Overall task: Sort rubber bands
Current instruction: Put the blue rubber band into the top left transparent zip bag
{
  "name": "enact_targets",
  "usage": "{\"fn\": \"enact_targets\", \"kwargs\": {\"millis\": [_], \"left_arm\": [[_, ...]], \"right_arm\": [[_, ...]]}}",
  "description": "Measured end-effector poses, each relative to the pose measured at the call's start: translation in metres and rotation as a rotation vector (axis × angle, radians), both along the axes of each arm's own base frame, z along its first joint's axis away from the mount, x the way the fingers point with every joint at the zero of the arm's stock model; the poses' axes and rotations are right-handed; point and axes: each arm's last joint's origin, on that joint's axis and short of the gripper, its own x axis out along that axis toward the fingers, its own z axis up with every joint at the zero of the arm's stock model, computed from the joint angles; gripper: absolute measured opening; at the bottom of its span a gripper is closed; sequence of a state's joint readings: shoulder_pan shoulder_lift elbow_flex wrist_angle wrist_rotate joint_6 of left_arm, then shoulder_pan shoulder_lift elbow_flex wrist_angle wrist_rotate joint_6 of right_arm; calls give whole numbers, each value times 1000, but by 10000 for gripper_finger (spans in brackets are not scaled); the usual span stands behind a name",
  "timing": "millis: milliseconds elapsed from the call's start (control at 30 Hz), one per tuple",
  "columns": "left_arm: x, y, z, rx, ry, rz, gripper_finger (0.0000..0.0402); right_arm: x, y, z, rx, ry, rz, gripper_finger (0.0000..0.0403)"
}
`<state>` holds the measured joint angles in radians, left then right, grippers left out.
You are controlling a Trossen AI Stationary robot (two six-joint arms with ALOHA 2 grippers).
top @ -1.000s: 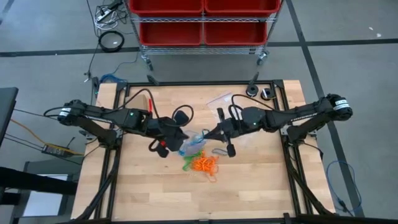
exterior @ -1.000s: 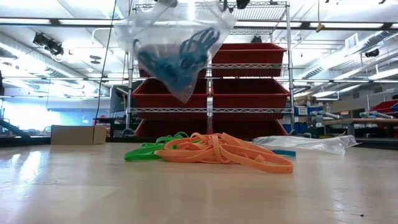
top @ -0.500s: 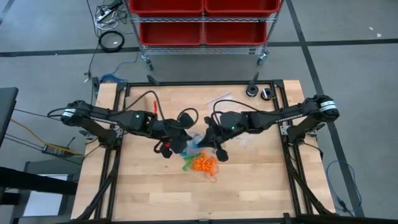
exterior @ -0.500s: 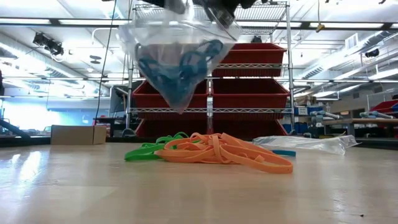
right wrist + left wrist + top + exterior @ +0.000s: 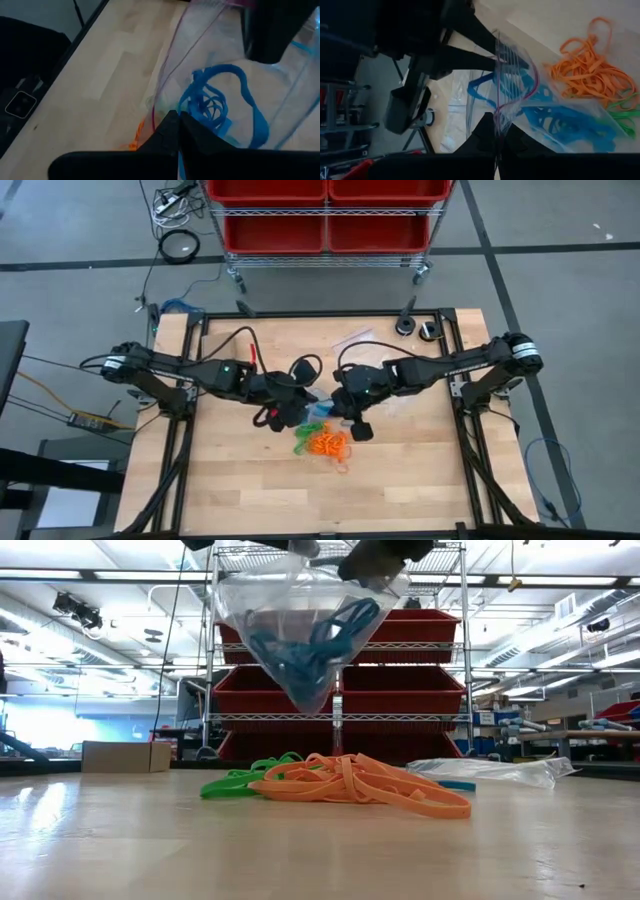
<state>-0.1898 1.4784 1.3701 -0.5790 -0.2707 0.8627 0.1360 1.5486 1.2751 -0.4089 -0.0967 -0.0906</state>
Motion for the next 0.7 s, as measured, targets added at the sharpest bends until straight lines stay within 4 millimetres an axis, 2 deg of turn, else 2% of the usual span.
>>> {"fn": "enact_targets", "kwargs": {"millis": [267,367,567,700], "left_arm": [[2,3,1,-10,-16,11,1],[2,3,0,-16,-15,17,1],[2,3,0,-23,-12,23,1],[2,4,0,-25,-10,30,1]], "right_arm": [[-4,0,-1,-36,29,6,30],[-11,2,10,-88,-14,-28,67],[-30,7,34,-71,-92,-46,171],[-45,11,48,-112,-133,-95,203]]}}
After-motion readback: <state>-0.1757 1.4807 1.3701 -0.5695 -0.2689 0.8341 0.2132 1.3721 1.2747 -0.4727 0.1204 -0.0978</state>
